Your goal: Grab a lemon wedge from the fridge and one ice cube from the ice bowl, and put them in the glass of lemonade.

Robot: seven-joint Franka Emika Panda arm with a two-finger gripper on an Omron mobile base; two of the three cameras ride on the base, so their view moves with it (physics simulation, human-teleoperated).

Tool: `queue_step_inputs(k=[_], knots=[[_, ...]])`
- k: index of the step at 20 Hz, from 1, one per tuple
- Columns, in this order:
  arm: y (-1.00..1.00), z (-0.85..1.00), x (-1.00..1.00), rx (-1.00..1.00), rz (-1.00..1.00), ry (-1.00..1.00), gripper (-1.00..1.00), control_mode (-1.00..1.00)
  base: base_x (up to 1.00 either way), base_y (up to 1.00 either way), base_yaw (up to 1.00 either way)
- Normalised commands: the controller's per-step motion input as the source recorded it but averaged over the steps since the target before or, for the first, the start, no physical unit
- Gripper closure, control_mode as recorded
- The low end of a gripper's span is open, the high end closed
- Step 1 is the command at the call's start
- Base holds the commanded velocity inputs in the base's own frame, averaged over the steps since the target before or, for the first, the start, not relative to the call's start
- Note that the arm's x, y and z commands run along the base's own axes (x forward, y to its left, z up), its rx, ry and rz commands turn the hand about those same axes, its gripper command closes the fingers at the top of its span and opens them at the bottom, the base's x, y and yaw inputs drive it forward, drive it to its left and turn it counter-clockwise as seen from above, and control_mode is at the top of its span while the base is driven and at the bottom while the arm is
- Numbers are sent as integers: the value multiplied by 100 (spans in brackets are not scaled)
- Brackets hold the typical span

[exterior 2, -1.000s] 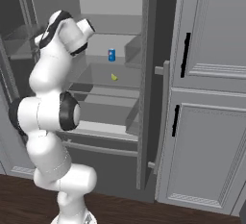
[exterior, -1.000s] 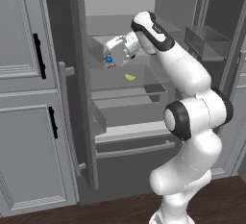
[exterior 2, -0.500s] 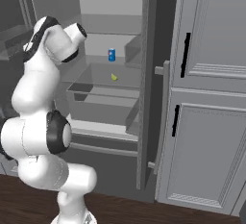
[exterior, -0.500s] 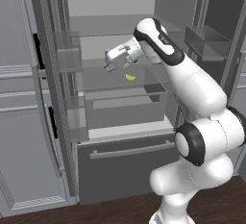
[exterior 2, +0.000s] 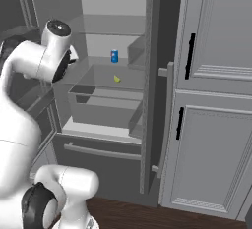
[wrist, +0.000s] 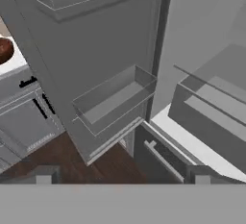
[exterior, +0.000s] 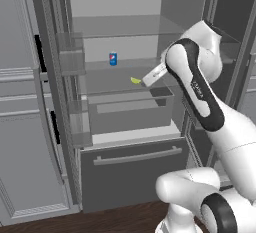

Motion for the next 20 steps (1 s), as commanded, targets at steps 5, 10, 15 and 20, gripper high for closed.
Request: queue_step_inputs(k=[5,10,15,20], knots=[[-41,-5,-100,-21,-48,-6,-100,-100,0,0,0],[-63,-50,-98,0,-53,1,-100,-100,0,0,0],[-18,-8,-16,0,-21,0,-100,-100,0,0,0],[-3,0,-2,1,0,0,-100,-100,0,0,0]])
